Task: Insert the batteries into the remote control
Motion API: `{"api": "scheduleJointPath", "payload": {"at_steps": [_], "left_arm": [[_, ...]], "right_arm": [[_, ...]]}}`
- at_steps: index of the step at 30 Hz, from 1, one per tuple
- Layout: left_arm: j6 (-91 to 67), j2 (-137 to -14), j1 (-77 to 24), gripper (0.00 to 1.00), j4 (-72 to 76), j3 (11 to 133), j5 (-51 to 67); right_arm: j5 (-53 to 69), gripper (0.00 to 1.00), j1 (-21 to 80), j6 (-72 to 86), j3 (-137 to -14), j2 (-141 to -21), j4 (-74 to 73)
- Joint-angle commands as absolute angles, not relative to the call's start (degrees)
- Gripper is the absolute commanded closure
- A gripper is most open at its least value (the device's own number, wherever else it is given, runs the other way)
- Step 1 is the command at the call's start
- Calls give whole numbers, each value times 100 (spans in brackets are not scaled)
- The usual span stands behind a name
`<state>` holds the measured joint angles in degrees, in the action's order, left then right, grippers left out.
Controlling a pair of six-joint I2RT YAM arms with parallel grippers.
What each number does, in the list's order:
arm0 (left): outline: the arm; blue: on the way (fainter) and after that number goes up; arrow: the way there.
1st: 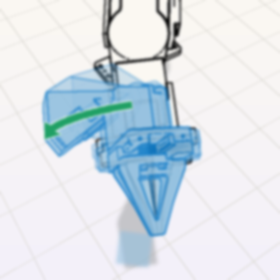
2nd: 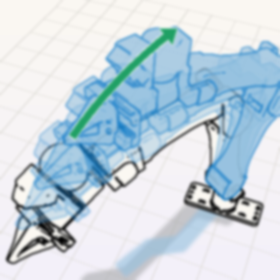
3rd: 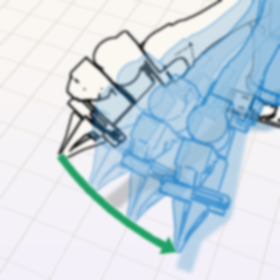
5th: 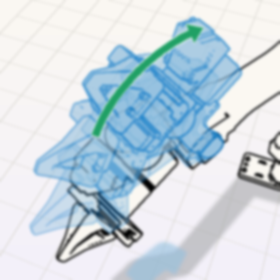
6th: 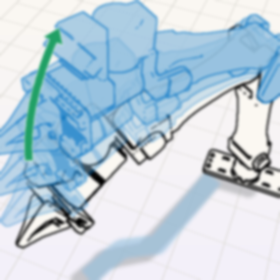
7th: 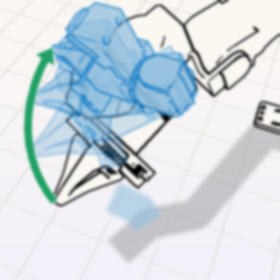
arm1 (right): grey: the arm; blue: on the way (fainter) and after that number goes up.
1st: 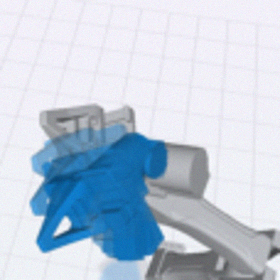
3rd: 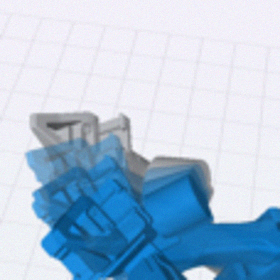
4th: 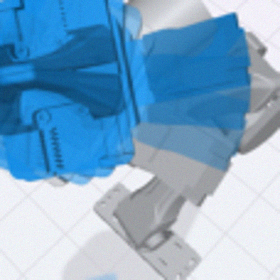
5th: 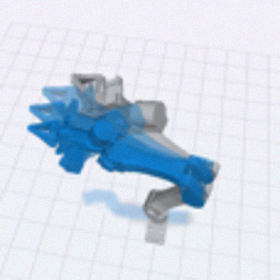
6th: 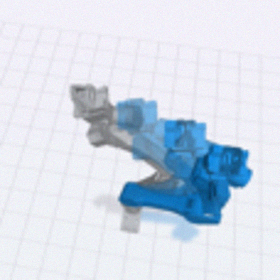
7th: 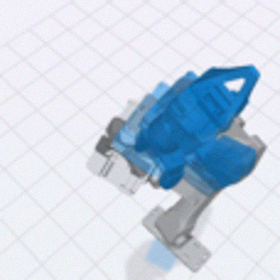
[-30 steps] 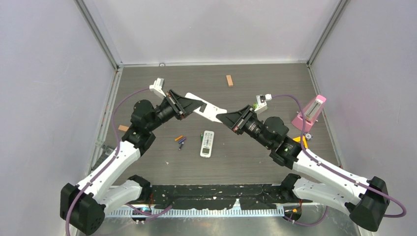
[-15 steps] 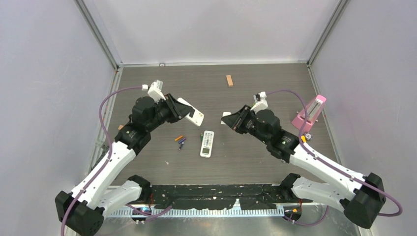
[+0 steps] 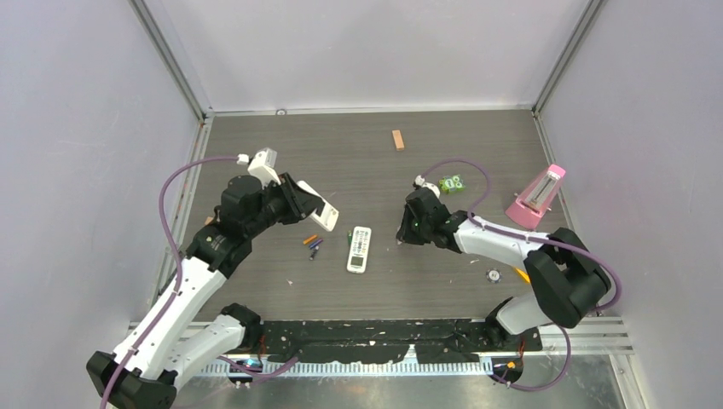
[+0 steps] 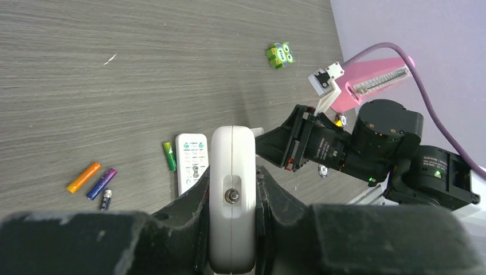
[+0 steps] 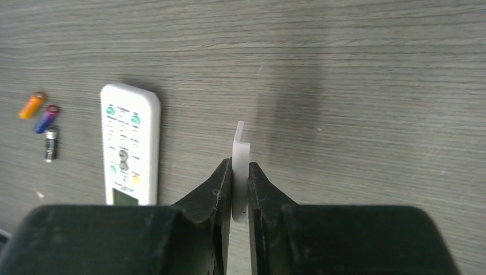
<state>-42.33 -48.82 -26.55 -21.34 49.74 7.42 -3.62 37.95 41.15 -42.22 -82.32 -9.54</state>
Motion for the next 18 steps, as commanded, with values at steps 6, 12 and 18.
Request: {"api": "scheduleJointPath", "payload": {"at_steps": [6,12,18], "left_arm": [[-3880,-4667,-2621,100,-2346,5286,815],[-3760,-4502,-2610,100,-2514,5360,548],[-3762,-4388,-2615,100,-2763,5425,201]], "right_arm": [[-992,51,3636,3900,-4607,-8532,-1343],[-1388,41,3650,3886,-4832,-8417,-1917],[-1698,22,4309,3749,-5312,-8359,-2255]]}}
